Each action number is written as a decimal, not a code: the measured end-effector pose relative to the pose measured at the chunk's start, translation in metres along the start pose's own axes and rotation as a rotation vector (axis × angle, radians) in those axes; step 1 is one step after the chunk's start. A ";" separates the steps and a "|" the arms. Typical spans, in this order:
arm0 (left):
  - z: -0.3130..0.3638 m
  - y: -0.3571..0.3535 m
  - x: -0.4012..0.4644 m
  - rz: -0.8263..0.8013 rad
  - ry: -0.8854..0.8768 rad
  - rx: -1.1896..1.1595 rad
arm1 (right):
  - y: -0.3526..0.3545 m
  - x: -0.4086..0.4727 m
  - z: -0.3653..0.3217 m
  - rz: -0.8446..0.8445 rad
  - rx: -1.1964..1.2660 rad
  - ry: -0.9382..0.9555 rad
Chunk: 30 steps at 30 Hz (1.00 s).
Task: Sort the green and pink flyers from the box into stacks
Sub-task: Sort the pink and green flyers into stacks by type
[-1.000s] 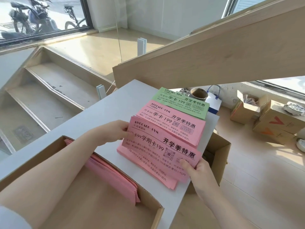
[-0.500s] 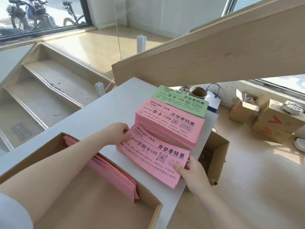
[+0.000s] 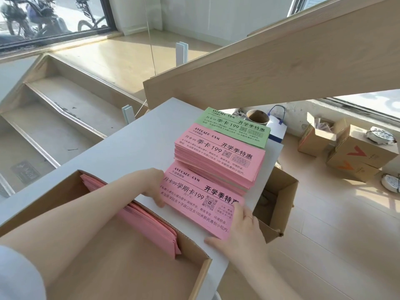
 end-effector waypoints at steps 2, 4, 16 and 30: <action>0.000 0.000 0.000 0.026 -0.012 -0.010 | 0.003 0.004 -0.001 0.031 -0.058 0.021; 0.000 0.001 0.001 0.058 -0.025 -0.005 | 0.005 0.008 -0.001 0.042 -0.067 0.017; -0.006 -0.002 0.007 0.012 -0.064 0.065 | -0.004 0.006 -0.006 0.092 0.007 0.051; -0.001 0.028 -0.035 0.459 -0.257 -0.109 | 0.081 -0.009 -0.019 0.238 -0.084 0.198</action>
Point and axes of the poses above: each hand's wrist, its own x-axis towards the middle knuckle, its own y-axis out of the back of the hand, z = x × y, the point moved 1 cm from there along x, towards the middle knuckle, and after that the axes turned 12 degrees about -x, right-handed, at the moved point
